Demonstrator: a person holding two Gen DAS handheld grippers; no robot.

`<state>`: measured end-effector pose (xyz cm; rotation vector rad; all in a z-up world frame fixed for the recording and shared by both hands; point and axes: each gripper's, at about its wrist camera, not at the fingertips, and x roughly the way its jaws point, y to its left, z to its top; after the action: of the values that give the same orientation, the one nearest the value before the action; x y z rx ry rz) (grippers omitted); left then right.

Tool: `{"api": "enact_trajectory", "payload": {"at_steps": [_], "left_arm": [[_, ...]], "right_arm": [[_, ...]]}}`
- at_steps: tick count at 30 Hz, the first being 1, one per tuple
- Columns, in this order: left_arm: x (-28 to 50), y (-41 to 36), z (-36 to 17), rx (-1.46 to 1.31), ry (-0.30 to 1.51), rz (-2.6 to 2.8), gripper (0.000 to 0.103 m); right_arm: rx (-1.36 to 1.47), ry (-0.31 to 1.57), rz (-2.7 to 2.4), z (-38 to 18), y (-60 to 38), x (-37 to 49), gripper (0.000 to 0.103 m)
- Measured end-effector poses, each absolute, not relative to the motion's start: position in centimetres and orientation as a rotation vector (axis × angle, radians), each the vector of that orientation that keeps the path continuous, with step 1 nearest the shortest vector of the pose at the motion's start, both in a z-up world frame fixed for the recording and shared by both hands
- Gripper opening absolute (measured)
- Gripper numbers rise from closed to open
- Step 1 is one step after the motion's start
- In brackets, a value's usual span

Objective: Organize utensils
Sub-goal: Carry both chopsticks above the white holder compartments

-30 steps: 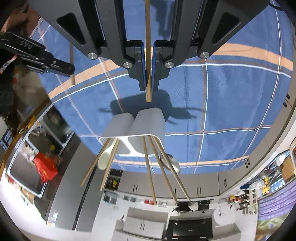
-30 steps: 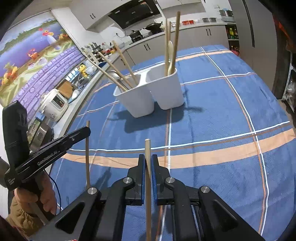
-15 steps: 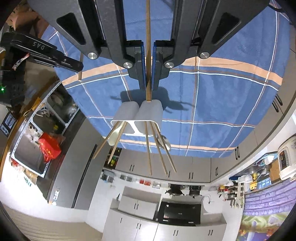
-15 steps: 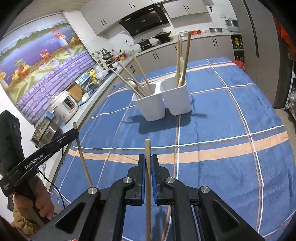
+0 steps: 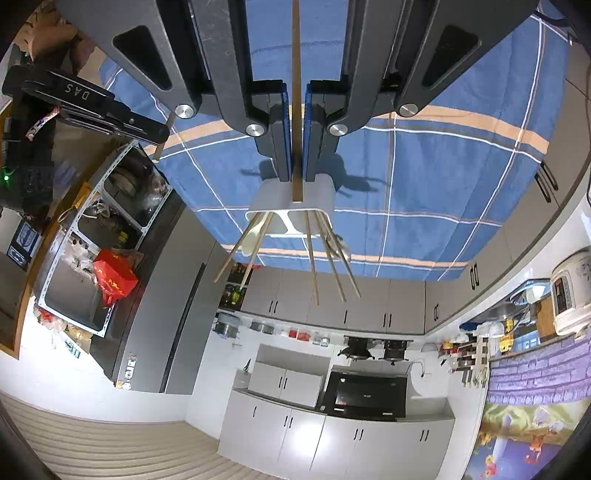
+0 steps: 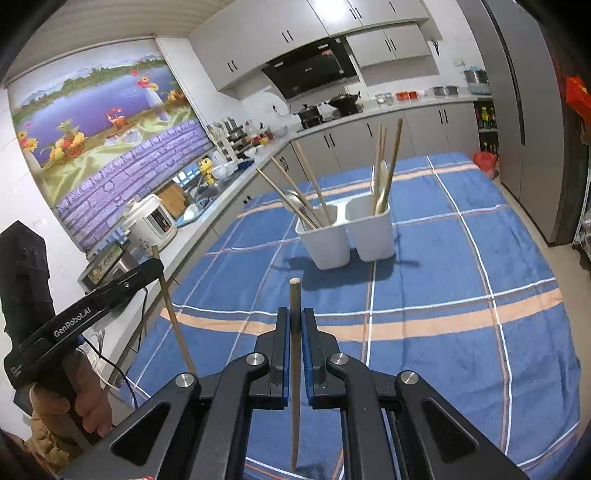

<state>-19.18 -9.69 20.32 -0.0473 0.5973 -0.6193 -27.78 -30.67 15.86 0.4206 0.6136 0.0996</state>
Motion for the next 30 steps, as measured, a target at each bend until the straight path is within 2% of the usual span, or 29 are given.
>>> {"api": "enact_trajectory", "payload": {"at_steps": [15, 30], "left_arm": [[-18.2, -9.9, 22.5, -0.031, 0.532, -0.625, 0.005], [-12.1, -13.0, 27.7, -0.031, 0.407, -0.637, 0.005]], "right_arm": [[0.370, 0.551, 0.082, 18.3, -30.6, -27.3, 0.006], [0.326, 0.488, 0.026, 23.2, -33.4, -23.3, 0.006]]}}
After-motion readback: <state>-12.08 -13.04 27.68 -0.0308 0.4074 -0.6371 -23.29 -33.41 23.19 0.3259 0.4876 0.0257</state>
